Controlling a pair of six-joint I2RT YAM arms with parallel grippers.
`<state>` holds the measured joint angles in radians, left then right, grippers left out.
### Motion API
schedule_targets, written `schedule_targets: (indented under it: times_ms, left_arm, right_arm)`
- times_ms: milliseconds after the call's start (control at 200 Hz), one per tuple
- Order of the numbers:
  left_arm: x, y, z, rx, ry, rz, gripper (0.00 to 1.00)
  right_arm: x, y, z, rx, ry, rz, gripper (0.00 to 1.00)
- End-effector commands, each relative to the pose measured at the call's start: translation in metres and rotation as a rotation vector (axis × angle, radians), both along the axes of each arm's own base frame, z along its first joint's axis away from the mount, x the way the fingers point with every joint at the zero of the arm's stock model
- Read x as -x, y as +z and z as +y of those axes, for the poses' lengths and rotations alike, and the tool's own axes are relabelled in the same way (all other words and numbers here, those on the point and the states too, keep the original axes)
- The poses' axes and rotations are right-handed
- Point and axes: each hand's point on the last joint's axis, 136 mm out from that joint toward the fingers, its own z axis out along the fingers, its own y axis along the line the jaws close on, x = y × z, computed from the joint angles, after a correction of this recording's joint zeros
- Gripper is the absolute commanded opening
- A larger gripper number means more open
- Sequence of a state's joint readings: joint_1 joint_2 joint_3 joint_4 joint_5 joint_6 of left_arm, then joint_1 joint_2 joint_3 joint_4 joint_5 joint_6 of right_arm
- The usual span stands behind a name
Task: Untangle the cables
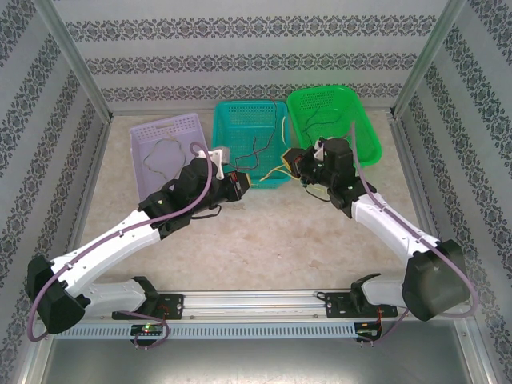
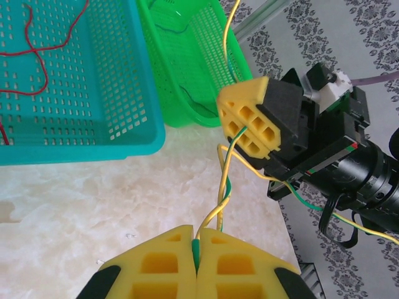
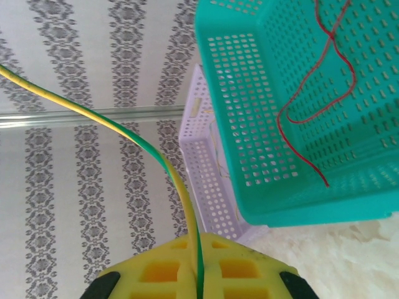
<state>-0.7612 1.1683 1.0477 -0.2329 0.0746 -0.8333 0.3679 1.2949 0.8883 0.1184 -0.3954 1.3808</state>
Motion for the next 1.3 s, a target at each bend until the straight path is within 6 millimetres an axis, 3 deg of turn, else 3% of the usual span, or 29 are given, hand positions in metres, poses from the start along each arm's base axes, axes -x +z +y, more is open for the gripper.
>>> schedule_targets:
  times_ms: [0,125,215,360,560,914,1019,1149,1294]
  left_arm:
    - [0.010,0.030,-0.001,-0.049,-0.063,-0.070,0.00]
    - [0.015,0.059,-0.022,-0.052,-0.219,-0.129,0.00]
    - [0.022,0.073,-0.038,-0.041,-0.363,-0.142,0.00]
    - [0.036,0.073,-0.052,-0.136,-0.559,-0.126,0.00]
    - [0.049,0.086,-0.074,-0.088,-0.735,-0.121,0.00]
    - [-0.009,0.137,-0.041,-0.060,-0.453,-0.324,0.00]
    - [-0.028,0.146,-0.027,-0.047,-0.372,-0.351,0.00]
    - [-0.045,0.151,-0.012,-0.047,-0.304,-0.364,0.00]
    - [-0.050,0.146,-0.008,-0.050,-0.291,-0.350,0.00]
  right_arm:
    - [-0.019,-0.008,-0.033,0.110,-0.098,0.046,0.00]
    - [-0.007,-0.019,-0.022,0.177,0.064,0.072,0.00]
    - [-0.004,-0.015,-0.017,0.165,0.172,0.047,0.00]
    - [0.000,0.004,-0.016,0.197,0.294,-0.014,0.00]
    - [-0.002,0.023,-0.008,0.088,0.416,-0.055,0.00]
    - [0.024,0.016,0.016,-0.034,0.567,0.002,0.00]
    - [0.036,0.017,0.028,-0.056,0.614,0.012,0.21]
    - [0.039,0.016,0.023,-0.037,0.583,0.013,0.31]
    - [0.038,0.023,0.012,-0.028,0.553,-0.010,0.42]
